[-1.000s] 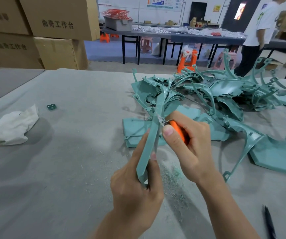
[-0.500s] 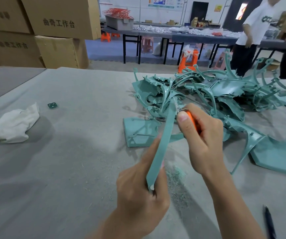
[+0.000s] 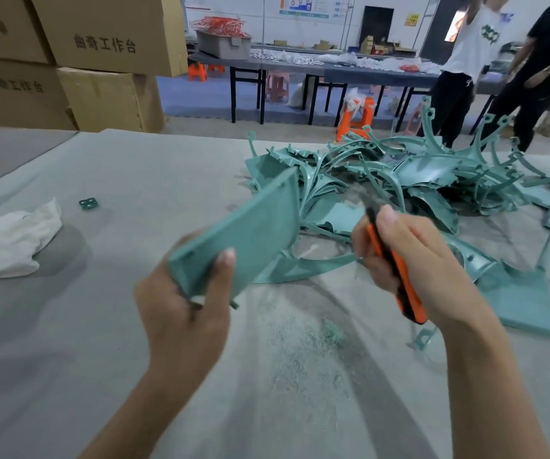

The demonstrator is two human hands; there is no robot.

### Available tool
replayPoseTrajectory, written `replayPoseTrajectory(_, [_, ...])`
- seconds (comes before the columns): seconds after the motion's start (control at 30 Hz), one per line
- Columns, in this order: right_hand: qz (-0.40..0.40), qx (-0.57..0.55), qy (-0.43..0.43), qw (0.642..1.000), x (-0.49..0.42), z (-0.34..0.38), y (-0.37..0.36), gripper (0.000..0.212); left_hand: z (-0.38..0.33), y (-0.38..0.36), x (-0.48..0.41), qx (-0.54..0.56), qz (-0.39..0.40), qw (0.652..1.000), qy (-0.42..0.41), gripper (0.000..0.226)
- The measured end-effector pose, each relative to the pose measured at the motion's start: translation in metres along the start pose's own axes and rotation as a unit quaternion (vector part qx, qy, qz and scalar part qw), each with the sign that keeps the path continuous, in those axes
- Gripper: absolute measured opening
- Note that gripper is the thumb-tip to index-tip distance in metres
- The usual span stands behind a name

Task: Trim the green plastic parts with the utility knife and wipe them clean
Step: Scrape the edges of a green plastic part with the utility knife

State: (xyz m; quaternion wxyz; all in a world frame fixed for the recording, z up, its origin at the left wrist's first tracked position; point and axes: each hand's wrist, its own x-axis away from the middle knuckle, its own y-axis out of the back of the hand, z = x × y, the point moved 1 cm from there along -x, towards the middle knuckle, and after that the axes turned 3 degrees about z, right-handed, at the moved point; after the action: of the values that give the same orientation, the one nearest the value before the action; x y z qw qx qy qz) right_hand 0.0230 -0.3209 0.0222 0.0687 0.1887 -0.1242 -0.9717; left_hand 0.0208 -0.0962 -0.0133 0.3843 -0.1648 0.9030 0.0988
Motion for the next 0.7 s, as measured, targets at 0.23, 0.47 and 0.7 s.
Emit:
replayPoseTrajectory(0.23, [0.152,-0.069,-0.123,0.978,-0.002,-0.001,-0.026,0.059,0.009,0.013,-0.023,0.033,-0.053,0.995,0.079,0.007])
replayPoseTrajectory(0.47, [0.088,-0.052,-0.152,0.983,-0.006,0.005,-0.037,0.052,0.006,0.017,-0.029,0.075,-0.056,0.992,0.079,0.016])
replayPoseTrajectory(0.7, [0.034,0.047,-0.159,0.986,-0.005,0.012,-0.046,0.070,0.007,0.016,-0.029,0.107,-0.058,0.989,0.089,0.016])
